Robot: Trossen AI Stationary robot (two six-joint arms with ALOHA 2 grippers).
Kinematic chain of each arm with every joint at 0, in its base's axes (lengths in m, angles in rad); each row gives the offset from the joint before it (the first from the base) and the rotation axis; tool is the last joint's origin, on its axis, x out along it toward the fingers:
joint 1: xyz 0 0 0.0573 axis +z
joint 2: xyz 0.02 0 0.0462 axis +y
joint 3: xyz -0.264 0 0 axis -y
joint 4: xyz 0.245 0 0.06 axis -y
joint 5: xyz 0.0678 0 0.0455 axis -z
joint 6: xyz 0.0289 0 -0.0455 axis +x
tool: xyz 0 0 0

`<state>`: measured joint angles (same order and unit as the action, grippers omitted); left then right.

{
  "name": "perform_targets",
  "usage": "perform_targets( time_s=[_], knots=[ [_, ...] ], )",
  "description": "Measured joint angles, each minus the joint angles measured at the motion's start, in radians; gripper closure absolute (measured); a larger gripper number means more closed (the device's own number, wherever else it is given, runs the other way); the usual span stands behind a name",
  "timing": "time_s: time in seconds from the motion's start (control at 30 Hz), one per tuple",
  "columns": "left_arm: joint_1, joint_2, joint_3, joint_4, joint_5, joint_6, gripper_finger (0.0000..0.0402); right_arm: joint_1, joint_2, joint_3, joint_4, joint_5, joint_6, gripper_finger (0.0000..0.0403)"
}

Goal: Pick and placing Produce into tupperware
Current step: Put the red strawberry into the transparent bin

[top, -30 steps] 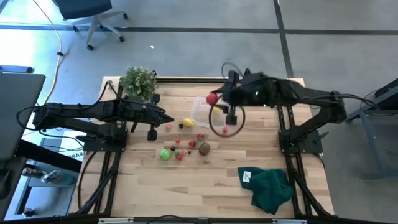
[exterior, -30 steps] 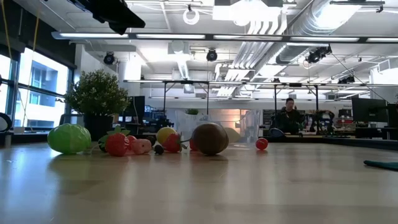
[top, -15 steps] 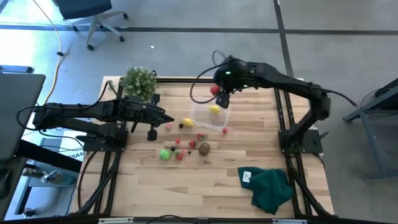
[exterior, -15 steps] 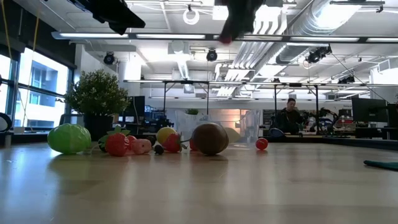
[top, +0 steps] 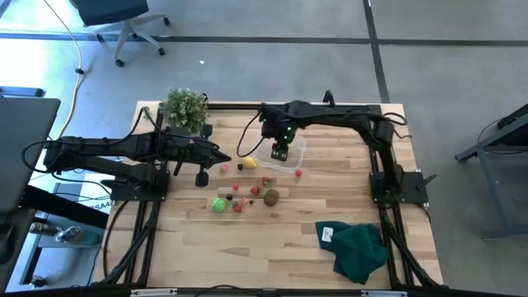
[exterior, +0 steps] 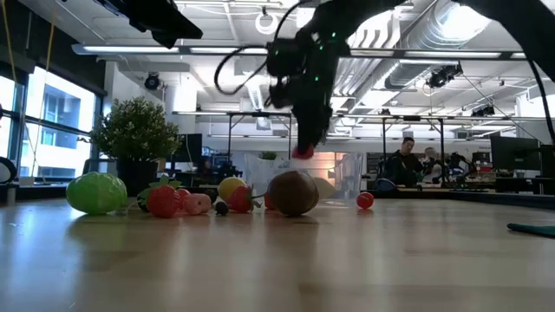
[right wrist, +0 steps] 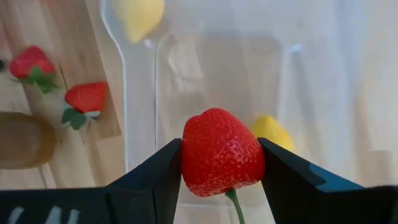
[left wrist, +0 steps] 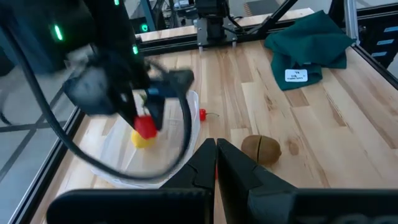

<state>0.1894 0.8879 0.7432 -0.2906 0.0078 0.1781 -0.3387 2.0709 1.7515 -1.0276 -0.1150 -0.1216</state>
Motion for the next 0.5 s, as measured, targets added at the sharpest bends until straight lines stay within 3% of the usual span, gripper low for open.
perform_targets(
  time_s=[0.5],
  knots=[
    [0.0, 0.0, 0.0, 0.0, 0.0, 0.0, 0.0396, 0.044, 0.087, 0.0, 0.036, -0.006, -0.044, 0.0224]
  ],
)
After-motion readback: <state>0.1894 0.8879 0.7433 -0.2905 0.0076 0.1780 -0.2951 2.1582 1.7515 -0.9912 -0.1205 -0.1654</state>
